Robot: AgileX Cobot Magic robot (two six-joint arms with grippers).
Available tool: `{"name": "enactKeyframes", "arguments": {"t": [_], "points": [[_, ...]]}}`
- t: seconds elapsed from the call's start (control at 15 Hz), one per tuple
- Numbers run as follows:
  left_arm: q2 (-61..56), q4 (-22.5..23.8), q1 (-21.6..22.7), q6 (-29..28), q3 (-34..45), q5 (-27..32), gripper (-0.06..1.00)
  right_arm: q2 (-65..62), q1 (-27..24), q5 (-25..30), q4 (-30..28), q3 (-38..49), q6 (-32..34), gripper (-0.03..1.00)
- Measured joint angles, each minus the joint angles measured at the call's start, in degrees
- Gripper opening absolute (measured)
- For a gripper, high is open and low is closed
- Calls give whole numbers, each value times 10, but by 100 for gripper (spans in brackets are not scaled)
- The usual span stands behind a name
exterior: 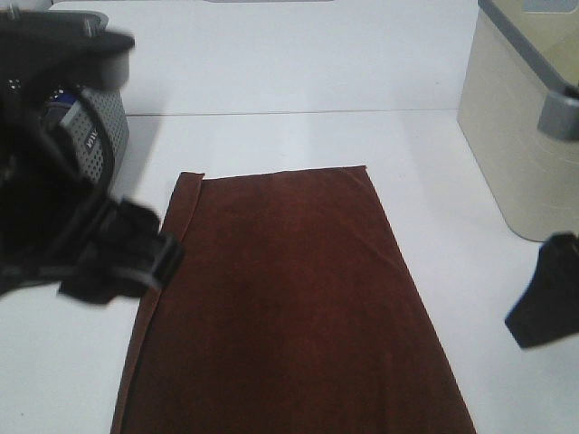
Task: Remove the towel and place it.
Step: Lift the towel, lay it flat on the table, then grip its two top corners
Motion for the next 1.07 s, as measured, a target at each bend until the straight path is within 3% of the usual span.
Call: {"name": "enactKeyframes", "arguments": {"t": [0.13,0.27,0.53,1.07], "points": [[0,37,50,-8,-38,-58,64,18,0,-46,-26,-44,14,66],[4,40,113,-1,-43,-114,62,59,0,-91,-39,-76,20,56],[92,-1,209,77,-48,-207,62,191,0,-132,-41,-164,20,40],[347,-8,278,139,-224,-208,62,442,-1,-129,-56,-372,20,36]]}}
